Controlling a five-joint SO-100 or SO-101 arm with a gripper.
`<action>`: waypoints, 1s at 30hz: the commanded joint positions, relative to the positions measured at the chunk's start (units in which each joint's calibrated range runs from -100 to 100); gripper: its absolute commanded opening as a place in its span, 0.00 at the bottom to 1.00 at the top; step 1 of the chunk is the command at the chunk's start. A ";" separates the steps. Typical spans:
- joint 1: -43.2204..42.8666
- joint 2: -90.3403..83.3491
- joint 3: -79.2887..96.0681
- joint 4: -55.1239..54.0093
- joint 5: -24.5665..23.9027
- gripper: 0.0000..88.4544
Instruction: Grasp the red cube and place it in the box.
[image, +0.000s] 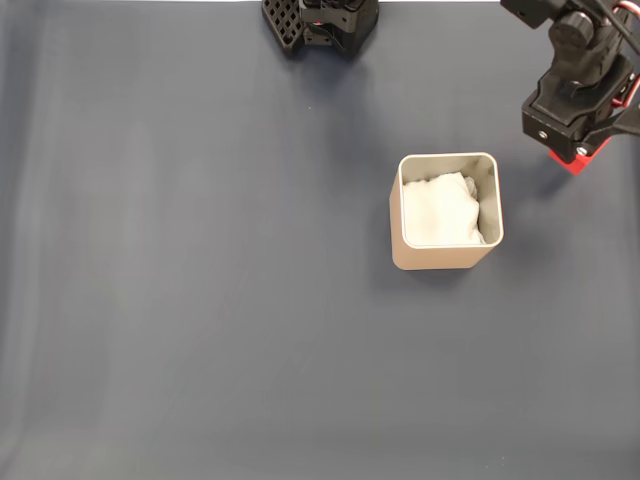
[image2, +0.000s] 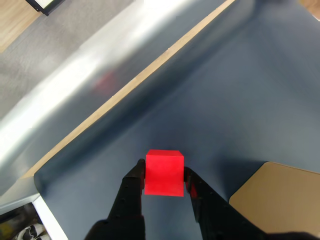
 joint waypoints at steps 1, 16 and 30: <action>1.15 -4.30 -3.54 1.74 0.49 0.01; 5.84 -8.46 -10.20 8.55 2.20 0.01; 11.17 -9.06 -16.12 12.49 2.98 0.00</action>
